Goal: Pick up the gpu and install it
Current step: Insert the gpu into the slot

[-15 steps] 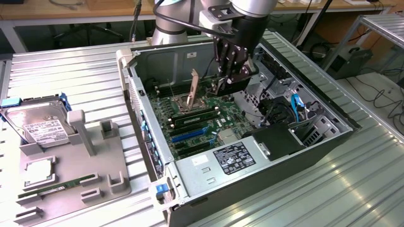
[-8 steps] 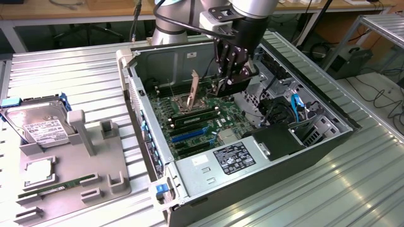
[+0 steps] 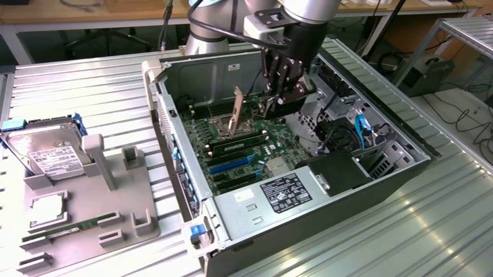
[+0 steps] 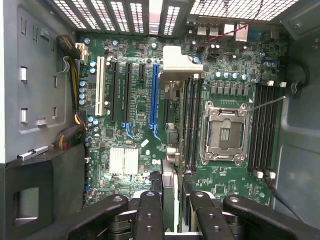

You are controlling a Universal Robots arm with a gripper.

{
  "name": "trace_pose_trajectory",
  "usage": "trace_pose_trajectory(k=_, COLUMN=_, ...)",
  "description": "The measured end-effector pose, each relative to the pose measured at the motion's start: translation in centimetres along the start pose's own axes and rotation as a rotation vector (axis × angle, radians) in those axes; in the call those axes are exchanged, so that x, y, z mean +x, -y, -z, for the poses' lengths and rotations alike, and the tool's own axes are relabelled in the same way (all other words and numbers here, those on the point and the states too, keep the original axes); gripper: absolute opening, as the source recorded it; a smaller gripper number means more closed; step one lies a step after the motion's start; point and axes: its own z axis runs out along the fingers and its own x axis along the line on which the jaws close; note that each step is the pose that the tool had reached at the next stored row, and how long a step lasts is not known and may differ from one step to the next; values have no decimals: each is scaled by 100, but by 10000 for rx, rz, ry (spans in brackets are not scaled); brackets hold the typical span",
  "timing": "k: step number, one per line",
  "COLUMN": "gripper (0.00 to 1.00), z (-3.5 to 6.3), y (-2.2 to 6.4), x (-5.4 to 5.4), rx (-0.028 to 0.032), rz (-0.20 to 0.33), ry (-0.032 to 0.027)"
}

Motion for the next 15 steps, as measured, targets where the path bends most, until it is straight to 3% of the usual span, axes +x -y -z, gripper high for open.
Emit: trace_pose_trajectory(k=15, gripper=26, z=-17, y=-14, x=39, rx=0, rz=0, ry=1)
